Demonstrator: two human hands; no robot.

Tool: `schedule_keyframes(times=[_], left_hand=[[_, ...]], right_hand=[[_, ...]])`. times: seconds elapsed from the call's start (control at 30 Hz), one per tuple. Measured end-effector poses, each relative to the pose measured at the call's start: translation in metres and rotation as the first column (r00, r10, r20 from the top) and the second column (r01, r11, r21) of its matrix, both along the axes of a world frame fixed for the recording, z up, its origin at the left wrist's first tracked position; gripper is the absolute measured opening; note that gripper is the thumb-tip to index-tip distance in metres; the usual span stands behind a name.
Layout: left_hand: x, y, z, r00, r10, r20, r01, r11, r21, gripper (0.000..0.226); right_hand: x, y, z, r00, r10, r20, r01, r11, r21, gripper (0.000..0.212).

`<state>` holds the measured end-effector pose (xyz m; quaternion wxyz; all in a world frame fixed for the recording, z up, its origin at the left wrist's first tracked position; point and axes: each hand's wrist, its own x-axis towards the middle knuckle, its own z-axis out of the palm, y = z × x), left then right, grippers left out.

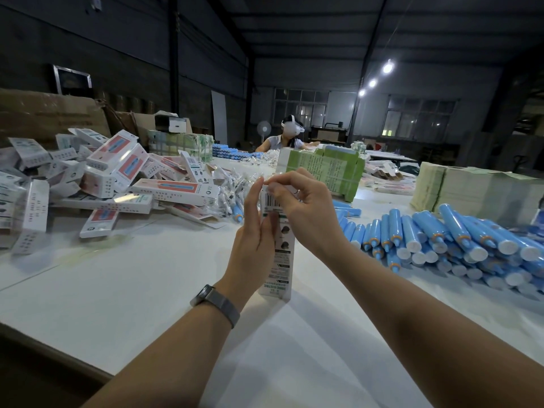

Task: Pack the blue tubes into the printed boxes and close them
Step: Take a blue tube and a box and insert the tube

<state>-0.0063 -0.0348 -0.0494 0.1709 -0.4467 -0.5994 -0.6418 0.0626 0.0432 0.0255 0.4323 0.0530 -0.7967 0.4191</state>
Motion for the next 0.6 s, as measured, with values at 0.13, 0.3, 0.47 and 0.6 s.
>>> schedule_keyframes(times=[0.13,0.3,0.47,0.6], left_hand=[[0.0055,-0.0023,0.0033,1.0,-0.011,0.018,0.011,1.0,-0.022,0.052],[0.0083,-0.0026,0.0055,1.0,-0.025,0.015,0.025,1.0,0.007,0.05],[0.008,-0.0034,0.006,0.999,-0.032,0.028,0.031,0.999,0.014,0.045],[0.0066,-0.0031,0.0059,0.998,-0.042,0.045,0.041,0.999,0.03,0.045]], right_hand=[[0.0013,0.0022,-0.0001,0.999,0.038,0.025,-0.038,0.999,-0.024,0.013],[0.0023,0.0018,-0.0022,0.998,0.061,0.019,-0.06,0.997,-0.038,0.016],[0.0057,0.0044,-0.0047,0.997,0.065,0.046,-0.063,0.997,-0.04,0.018],[0.006,0.0067,-0.0094,0.996,0.083,0.027,-0.081,0.995,-0.053,0.016]])
